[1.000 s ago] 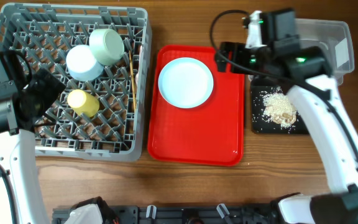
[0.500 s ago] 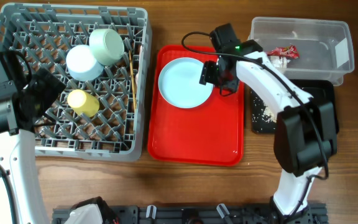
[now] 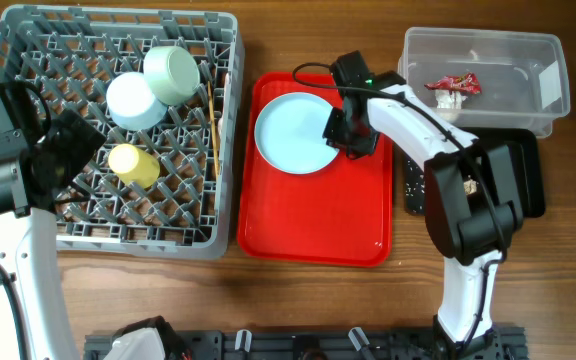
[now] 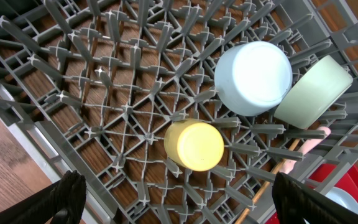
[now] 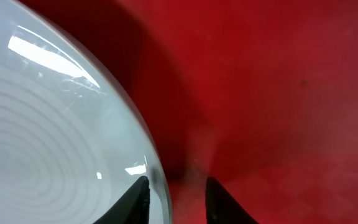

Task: Sort waste into correct bins and load items into the dishwasher rack
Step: 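Reach the right gripper over the red tray toward the plate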

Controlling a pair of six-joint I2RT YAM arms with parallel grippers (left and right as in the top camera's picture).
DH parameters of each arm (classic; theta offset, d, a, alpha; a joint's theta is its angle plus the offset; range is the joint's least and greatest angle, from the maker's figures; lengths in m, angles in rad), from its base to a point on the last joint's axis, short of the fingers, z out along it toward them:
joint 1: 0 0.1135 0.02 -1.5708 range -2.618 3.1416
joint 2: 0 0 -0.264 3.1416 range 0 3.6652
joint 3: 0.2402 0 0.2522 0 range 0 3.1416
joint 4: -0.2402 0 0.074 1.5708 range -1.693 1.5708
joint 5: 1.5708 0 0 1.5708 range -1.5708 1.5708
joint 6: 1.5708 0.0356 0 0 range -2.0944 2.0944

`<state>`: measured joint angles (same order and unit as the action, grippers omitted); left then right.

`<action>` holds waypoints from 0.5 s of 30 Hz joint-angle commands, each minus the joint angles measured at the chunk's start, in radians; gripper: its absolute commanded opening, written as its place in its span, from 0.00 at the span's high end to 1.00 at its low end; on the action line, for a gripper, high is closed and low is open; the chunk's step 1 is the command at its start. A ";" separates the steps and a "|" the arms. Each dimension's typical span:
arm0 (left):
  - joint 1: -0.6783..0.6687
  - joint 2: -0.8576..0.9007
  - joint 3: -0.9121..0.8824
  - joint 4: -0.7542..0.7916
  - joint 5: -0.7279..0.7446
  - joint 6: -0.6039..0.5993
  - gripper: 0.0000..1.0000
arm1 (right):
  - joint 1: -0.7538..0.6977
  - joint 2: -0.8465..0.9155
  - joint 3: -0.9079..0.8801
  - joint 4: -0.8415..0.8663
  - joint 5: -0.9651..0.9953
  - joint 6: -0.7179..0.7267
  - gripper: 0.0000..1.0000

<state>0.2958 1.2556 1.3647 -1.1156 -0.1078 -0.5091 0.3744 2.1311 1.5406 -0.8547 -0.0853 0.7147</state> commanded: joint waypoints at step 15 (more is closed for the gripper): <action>0.008 -0.003 0.010 0.005 -0.006 0.008 0.05 | 0.026 -0.273 0.005 -0.019 0.341 -0.021 0.96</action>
<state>0.2958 1.2556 1.3647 -1.1149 -0.1078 -0.5091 0.3996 2.0033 1.5433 -0.8780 0.0937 0.7136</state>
